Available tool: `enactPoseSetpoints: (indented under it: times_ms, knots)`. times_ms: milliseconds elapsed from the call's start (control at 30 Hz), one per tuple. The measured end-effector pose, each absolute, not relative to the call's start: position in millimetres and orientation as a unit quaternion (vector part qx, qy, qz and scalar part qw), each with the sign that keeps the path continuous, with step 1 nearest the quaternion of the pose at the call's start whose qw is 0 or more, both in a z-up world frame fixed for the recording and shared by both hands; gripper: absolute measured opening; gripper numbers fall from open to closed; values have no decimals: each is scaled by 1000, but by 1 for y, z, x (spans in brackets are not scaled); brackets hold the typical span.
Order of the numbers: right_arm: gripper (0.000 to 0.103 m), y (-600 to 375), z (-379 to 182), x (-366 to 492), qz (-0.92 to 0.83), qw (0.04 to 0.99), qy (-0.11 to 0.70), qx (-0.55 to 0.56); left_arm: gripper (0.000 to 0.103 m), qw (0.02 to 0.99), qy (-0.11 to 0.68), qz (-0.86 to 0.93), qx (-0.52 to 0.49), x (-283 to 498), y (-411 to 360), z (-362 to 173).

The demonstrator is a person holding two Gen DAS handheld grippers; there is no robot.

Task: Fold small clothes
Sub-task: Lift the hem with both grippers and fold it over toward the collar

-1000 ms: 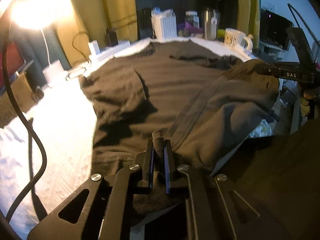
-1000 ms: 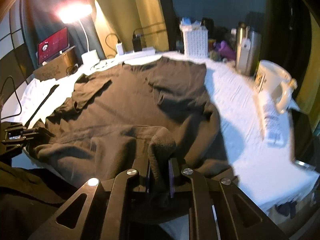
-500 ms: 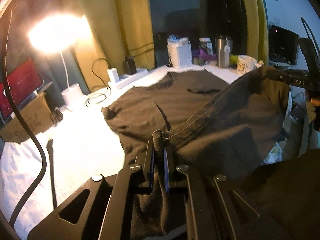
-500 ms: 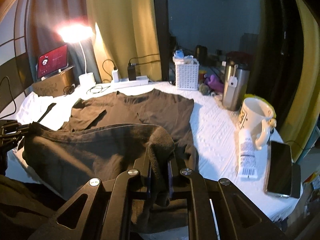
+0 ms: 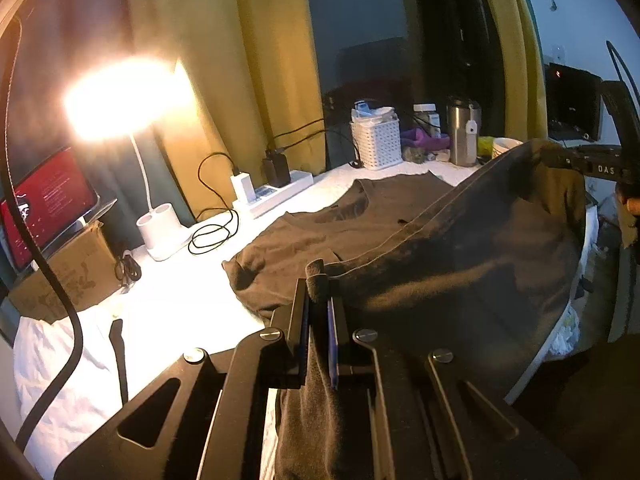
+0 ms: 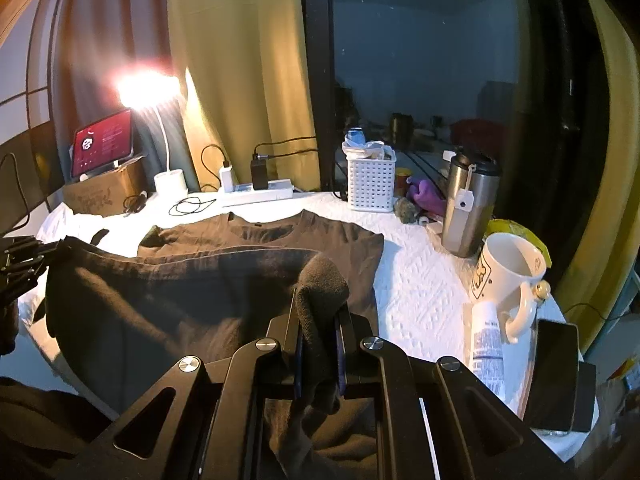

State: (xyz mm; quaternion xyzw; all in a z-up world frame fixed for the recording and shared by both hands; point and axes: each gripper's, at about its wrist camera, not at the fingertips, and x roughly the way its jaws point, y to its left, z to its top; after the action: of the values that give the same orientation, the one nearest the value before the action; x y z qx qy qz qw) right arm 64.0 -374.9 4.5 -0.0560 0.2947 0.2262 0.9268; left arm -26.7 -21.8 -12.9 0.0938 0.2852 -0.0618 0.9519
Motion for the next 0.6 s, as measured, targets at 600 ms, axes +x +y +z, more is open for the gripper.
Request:
enactPoseSetpoints:
  times_ms: [600]
  knots:
    - [12, -366, 9, 107, 221, 927, 297, -54, 6, 954, 283, -56, 85, 19, -11, -10]
